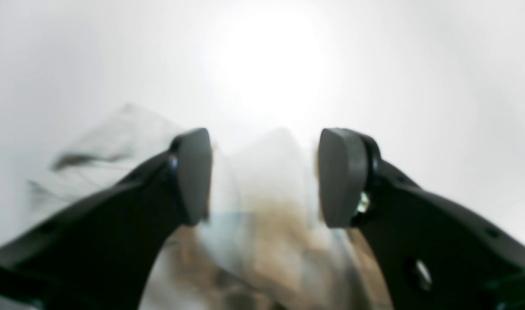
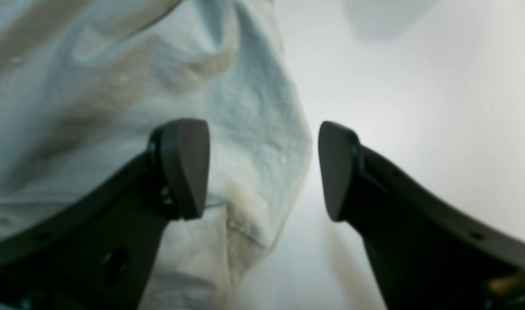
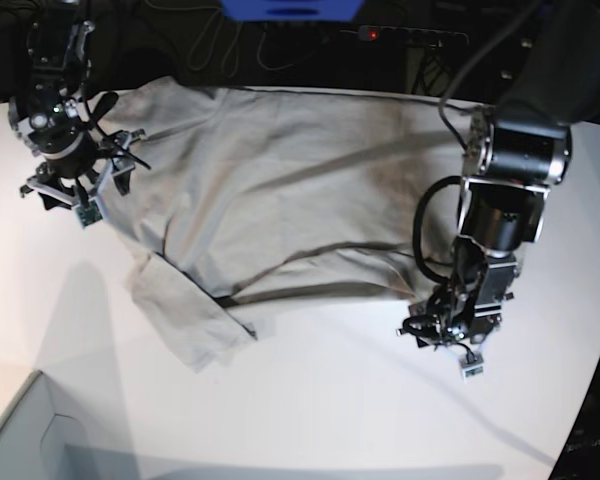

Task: Layout the t-shirt on the table in an organized manner, then fold the t-shirt properly
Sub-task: 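Release the left gripper and move it to the shirt hem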

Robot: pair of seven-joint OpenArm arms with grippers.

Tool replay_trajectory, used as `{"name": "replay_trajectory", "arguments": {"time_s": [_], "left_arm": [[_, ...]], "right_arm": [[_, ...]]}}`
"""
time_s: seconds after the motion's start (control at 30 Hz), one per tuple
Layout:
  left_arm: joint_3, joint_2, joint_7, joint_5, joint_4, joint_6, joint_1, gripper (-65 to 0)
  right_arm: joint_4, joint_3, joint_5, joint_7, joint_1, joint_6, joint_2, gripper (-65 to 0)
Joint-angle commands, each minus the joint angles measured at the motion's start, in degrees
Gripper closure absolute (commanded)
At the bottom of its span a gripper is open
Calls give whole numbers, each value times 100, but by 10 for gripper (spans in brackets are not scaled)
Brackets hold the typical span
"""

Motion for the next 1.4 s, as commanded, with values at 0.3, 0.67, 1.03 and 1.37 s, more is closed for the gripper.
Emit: {"name": "replay_trajectory", "arguments": {"time_s": [0.3,0.67,1.03,1.37], "left_arm": [[3,9,-157,170,41,-35,-304,-385],[-32,35,-157,161,32,-861,-198,-383],[-59,35,-157,161,23,-896,-22,-252],[-59,26,-157,161,85,-896,92,-428]], "right_arm": [[103,28,48,95,32,57,35,-398],[103,-7,48,95,24,57,35,-397],[103,2,48,95,24,57,35,-397],[103,-7,48,95,24,57,35,-397]]}}
